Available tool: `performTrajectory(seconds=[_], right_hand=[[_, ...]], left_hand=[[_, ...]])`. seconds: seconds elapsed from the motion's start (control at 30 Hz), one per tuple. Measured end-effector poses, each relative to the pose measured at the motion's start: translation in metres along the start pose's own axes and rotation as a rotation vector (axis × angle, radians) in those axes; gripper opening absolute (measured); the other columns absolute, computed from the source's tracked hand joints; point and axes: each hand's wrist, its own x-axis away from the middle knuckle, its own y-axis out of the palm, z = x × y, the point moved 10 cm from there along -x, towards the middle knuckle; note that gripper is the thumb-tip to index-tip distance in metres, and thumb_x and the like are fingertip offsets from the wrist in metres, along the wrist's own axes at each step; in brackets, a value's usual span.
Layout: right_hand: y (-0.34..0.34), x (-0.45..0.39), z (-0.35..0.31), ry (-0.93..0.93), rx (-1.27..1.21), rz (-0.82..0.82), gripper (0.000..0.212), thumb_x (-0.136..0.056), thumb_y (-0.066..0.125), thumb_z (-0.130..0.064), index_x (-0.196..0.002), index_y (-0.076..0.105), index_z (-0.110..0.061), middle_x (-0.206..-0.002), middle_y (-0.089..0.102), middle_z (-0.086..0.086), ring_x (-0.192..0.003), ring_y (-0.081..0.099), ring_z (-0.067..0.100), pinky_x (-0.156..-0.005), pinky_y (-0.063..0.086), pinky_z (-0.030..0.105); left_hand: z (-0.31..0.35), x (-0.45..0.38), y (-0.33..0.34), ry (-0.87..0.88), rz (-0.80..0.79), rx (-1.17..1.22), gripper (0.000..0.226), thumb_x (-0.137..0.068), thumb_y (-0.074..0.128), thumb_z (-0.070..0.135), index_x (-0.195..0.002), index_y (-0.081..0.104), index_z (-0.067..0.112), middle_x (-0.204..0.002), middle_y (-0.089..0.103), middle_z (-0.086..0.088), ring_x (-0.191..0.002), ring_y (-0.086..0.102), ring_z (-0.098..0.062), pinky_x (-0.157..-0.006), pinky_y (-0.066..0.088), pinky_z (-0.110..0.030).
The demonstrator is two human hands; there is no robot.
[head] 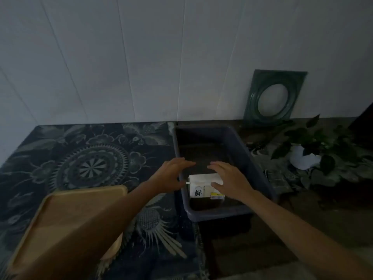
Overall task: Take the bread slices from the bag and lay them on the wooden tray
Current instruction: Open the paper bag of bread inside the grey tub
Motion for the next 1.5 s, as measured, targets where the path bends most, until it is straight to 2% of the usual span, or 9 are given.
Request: performTrajectory(seconds=[0.07,0.17,0.37,0.53,0.93,1.1,1.23,1.43,1.5], right_hand=[[0.003,-0.004,-0.001,-0.017,0.01,0.012,0.059,-0.086,0.076,-0.03,-0.141,0.057,-0.02,-0.147,0.055,0.002,-0.135,0.05,0.021,-0.108,0.041,0.038],[0.007,-0.004,0.003,-0.007,0.025,0.037,0.048,-0.083,0.077,-0.022,-0.13,0.065,-0.019,-0.131,0.063,0.002,-0.118,0.06,0.023,-0.095,0.047,0.037],[0.002,-0.003,0.009,-0.068,0.035,0.149,0.034,-0.082,0.076,-0.008,-0.115,0.073,-0.018,-0.109,0.07,0.002,-0.097,0.065,0.024,-0.077,0.05,0.036],[-0.003,-0.007,0.017,-0.169,0.017,0.179,0.022,-0.084,0.078,-0.013,-0.106,0.076,-0.018,-0.102,0.073,-0.001,-0.089,0.066,0.021,-0.072,0.048,0.032],[-0.001,-0.018,0.04,-0.228,-0.253,0.064,0.02,-0.101,0.06,-0.023,-0.117,0.072,-0.019,-0.108,0.074,-0.004,-0.097,0.063,0.013,-0.084,0.052,0.031],[0.005,-0.021,0.043,-0.203,-0.339,0.055,0.02,-0.1,0.061,-0.022,-0.115,0.074,-0.018,-0.107,0.075,-0.003,-0.097,0.064,0.011,-0.084,0.048,0.023],[0.006,-0.024,0.043,-0.18,-0.401,0.037,0.019,-0.099,0.063,-0.027,-0.111,0.075,-0.02,-0.103,0.074,-0.004,-0.094,0.064,0.01,-0.084,0.054,0.031],[0.0,-0.015,0.037,-0.207,-0.319,0.089,0.037,-0.094,0.061,-0.051,-0.116,0.07,-0.022,-0.105,0.069,-0.008,-0.096,0.059,0.01,-0.081,0.051,0.028],[-0.002,-0.011,0.03,-0.251,-0.249,0.108,0.04,-0.09,0.067,-0.048,-0.118,0.07,-0.02,-0.108,0.069,-0.005,-0.098,0.059,0.014,-0.082,0.051,0.03]], left_hand=[[-0.002,-0.009,0.007,0.019,-0.037,0.028,0.066,-0.087,0.068,0.02,-0.149,0.045,0.023,-0.149,0.053,-0.004,-0.139,0.045,-0.023,-0.112,0.037,-0.038],[-0.005,-0.02,0.02,-0.001,-0.082,0.044,0.06,-0.088,0.068,0.02,-0.145,0.05,0.019,-0.145,0.057,-0.003,-0.135,0.05,-0.022,-0.112,0.041,-0.037],[0.007,-0.037,0.039,0.056,-0.099,0.013,0.059,-0.08,0.076,0.03,-0.136,0.057,0.022,-0.131,0.064,0.002,-0.119,0.06,-0.016,-0.099,0.05,-0.034],[0.011,-0.046,0.039,0.05,-0.028,-0.011,0.044,-0.08,0.075,0.028,-0.123,0.064,0.026,-0.117,0.068,0.005,-0.104,0.065,-0.014,-0.084,0.056,-0.034],[0.014,-0.051,0.03,-0.029,0.025,0.055,0.02,-0.089,0.065,0.016,-0.107,0.074,0.019,-0.101,0.077,0.004,-0.091,0.071,-0.012,-0.082,0.058,-0.035],[0.022,-0.047,0.038,-0.023,-0.014,-0.043,0.031,-0.088,0.064,0.022,-0.119,0.067,0.022,-0.114,0.071,0.004,-0.102,0.066,-0.016,-0.083,0.056,-0.039],[0.028,-0.049,0.044,-0.027,0.002,-0.136,0.038,-0.089,0.061,0.023,-0.127,0.06,0.027,-0.121,0.067,0.006,-0.105,0.066,-0.018,-0.081,0.056,-0.041],[0.025,-0.055,0.033,-0.034,0.024,-0.004,0.02,-0.09,0.064,0.027,-0.108,0.071,0.026,-0.101,0.076,0.008,-0.089,0.07,-0.011,-0.078,0.058,-0.036],[0.022,-0.058,0.031,-0.049,-0.006,0.077,0.015,-0.091,0.066,0.031,-0.102,0.074,0.025,-0.095,0.077,0.009,-0.085,0.071,-0.005,-0.079,0.059,-0.03]])
